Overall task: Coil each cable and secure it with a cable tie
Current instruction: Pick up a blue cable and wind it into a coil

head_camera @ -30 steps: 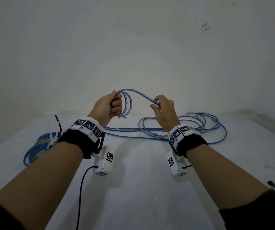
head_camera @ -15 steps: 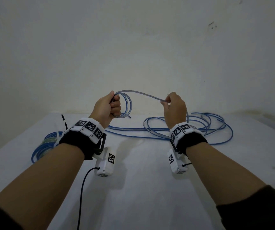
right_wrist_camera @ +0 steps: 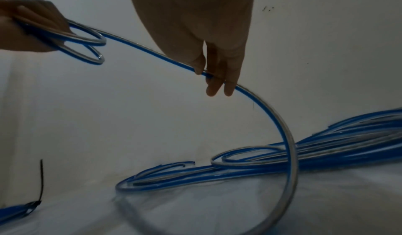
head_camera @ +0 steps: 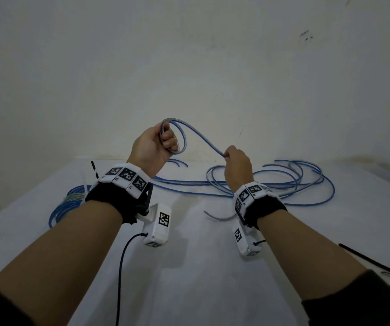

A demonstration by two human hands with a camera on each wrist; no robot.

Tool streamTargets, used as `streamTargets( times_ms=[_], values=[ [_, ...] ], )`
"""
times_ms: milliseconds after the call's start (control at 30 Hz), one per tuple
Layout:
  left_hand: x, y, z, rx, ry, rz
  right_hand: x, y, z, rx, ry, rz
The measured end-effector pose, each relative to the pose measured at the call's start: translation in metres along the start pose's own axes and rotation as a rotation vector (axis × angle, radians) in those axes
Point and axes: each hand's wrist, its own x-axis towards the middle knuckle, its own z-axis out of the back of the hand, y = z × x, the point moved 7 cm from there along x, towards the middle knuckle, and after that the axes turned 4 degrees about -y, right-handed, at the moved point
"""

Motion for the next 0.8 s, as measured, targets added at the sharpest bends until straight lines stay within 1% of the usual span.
streamTargets(
  times_ms=[100, 167, 267, 333, 400, 500, 567, 667, 733, 800],
  values=[
    [0.002, 0.000, 0.002, 0.038, -0.024, -0.039, -0.006, 0.006, -0.013, 0.049, 0.115, 0.025],
    [0.002, 0.000, 0.002, 0.109, -0.049, -0.082, -0.008, 0.009, -0.021, 0.056, 0.174, 0.051],
    [0.003, 0.001, -0.001, 0.224, -0.091, -0.149, -0.011, 0.016, -0.029, 0.026, 0.249, 0.139],
    [0.004, 0.004, -0.005, 0.293, -0.108, -0.182, -0.015, 0.021, -0.033, 0.016, 0.327, 0.193],
    [0.004, 0.010, -0.007, 0.340, -0.108, -0.194, -0.019, 0.024, -0.036, 0.010, 0.414, 0.190],
    [0.004, 0.018, -0.011, 0.451, -0.088, -0.228, -0.023, 0.024, -0.041, 0.001, 0.494, 0.178],
    [0.005, 0.024, -0.013, 0.600, -0.072, -0.261, -0.026, 0.026, -0.044, 0.008, 0.547, 0.194],
    [0.007, 0.033, -0.008, 0.932, -0.069, -0.288, -0.028, 0.031, -0.040, -0.017, 0.609, 0.238],
    [0.007, 0.039, -0.003, 1.127, -0.050, -0.267, -0.026, 0.035, -0.034, 0.006, 0.599, 0.283],
    [0.007, 0.045, 0.003, 1.251, -0.023, -0.215, -0.026, 0.035, -0.026, 0.067, 0.579, 0.275]
  ],
)
